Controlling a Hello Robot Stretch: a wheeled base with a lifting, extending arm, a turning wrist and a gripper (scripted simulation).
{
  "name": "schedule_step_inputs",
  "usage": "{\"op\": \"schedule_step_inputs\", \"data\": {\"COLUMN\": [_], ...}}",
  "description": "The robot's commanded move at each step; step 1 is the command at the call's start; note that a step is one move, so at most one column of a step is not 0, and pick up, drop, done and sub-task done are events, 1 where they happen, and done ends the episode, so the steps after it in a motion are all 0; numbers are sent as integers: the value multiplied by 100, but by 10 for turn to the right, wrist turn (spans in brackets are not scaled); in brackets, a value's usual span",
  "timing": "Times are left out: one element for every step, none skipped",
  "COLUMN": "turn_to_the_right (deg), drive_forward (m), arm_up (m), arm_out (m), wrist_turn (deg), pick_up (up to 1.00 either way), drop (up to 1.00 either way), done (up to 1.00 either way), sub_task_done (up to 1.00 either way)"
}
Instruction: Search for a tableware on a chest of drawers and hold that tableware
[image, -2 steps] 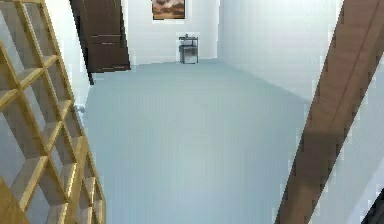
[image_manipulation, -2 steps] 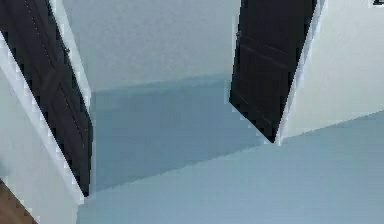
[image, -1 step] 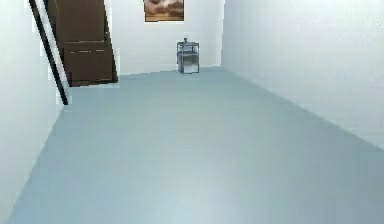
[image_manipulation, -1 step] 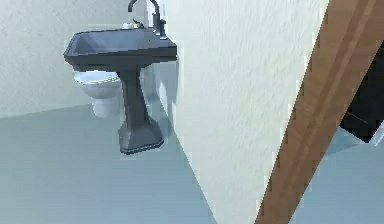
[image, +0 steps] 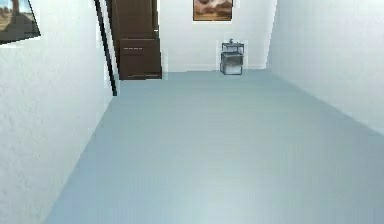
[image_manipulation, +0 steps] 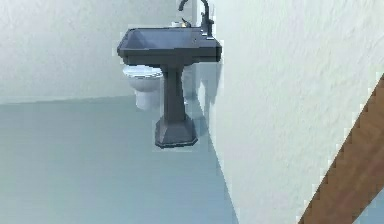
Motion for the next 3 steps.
{"op": "schedule_step_inputs", "data": {"turn_to_the_right": [0,-60,0], "drive_forward": [15,0,30], "arm_up": [0,0,0], "arm_out": [0,0,0], "wrist_turn": [0,0,0], "pick_up": [0,0,0], "drop": [0,0,0], "done": [0,0,0], "sub_task_done": [0,0,0]}}
